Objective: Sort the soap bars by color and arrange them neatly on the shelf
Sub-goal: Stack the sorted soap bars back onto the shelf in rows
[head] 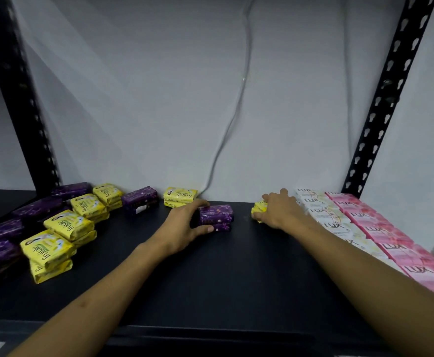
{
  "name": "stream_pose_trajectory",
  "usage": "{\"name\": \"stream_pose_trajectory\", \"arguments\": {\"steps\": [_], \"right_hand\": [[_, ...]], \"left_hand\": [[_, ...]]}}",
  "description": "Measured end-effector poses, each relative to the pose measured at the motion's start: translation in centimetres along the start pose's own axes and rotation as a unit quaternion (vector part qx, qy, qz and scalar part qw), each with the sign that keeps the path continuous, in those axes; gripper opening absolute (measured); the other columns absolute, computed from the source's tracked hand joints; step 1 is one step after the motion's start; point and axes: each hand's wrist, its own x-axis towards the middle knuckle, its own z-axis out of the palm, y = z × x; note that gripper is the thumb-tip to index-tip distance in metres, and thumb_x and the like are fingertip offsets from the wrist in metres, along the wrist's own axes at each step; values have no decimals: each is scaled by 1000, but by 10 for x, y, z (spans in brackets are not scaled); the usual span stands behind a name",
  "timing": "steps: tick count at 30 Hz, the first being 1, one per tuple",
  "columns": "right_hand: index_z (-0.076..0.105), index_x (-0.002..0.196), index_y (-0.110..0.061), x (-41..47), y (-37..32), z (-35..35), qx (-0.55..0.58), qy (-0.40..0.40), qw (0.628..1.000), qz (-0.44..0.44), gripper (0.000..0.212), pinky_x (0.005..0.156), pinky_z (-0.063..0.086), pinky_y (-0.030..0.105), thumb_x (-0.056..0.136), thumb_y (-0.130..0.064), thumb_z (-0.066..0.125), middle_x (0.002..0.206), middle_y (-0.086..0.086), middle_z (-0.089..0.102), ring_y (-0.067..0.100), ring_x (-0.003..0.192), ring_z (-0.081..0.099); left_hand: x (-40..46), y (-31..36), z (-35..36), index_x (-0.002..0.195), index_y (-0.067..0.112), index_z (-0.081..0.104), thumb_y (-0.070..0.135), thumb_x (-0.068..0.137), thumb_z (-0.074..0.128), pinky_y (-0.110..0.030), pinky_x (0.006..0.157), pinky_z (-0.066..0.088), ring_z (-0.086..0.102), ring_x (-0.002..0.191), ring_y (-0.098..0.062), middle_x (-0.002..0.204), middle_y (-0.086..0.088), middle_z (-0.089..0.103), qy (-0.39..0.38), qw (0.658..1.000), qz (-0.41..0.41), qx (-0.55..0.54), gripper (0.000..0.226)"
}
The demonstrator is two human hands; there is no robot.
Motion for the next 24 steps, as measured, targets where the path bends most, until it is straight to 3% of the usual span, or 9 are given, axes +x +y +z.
{"name": "stream_pose_trajectory", "arguments": {"steps": [4, 6, 9, 12, 15, 19, 24], "right_hand": [[9, 156, -39, -6, 8, -5, -56, -27, 998, -9, 98, 107, 36, 50, 79, -75, 59, 155, 17, 22, 44, 138, 31], [1, 155, -40, -13, 18, -15, -103, 2, 993, -57, 106, 108, 34, 50, 78, -65, 69, 158, 13, 18, 44, 137, 30], [19, 153, -31, -15, 33, -24, -152, 58, 967, -197, 88, 109, 36, 46, 85, -38, 74, 158, 5, 26, 37, 137, 32], [40, 144, -27, -10, 40, -21, -176, 40, 944, -276, 58, 99, 42, 41, 92, -28, 66, 140, 1, 52, 29, 124, 48], [47, 138, -28, -4, 38, -15, -187, 50, 940, -280, 41, 90, 45, 40, 98, -29, 55, 128, 2, 58, 29, 104, 61], [45, 140, -27, 12, 38, -11, -239, 77, 928, -276, 40, 87, 44, 41, 100, -30, 49, 124, 4, 57, 28, 103, 60], [44, 140, -26, 29, 47, -10, -238, 84, 937, -240, 40, 85, 41, 39, 100, -24, 48, 120, 5, 57, 28, 104, 58]], "left_hand": [[-6, 20, -3, 140, 32, 37, 52, 88, 67, -42, 85, 54, 42, 128, -19, 144, 4, 40, 45, 981, 49, 184, 63], [-7, 29, -4, 140, 33, 37, 49, 90, 66, -40, 79, 55, 39, 130, -22, 149, 1, 34, 62, 963, 85, 247, 60], [3, 27, 5, 144, 33, 42, 39, 91, 67, -43, 80, 55, 42, 127, -26, 146, -1, 41, 10, 961, 102, 256, 58], [19, 19, 14, 143, 26, 50, 27, 89, 72, -40, 86, 51, 54, 114, -27, 126, -3, 56, -18, 972, 120, 199, 58], [39, 13, 23, 140, 22, 55, 25, 88, 73, -40, 88, 51, 58, 106, -27, 118, -4, 60, -25, 973, 138, 182, 55], [64, 15, 43, 143, 29, 51, 29, 89, 71, -43, 86, 52, 56, 107, -28, 124, -1, 58, -15, 973, 142, 180, 57], [90, 27, 73, 149, 31, 44, 26, 95, 64, -40, 95, 49, 45, 120, -27, 145, -3, 48, -1, 976, 119, 180, 57]]}}
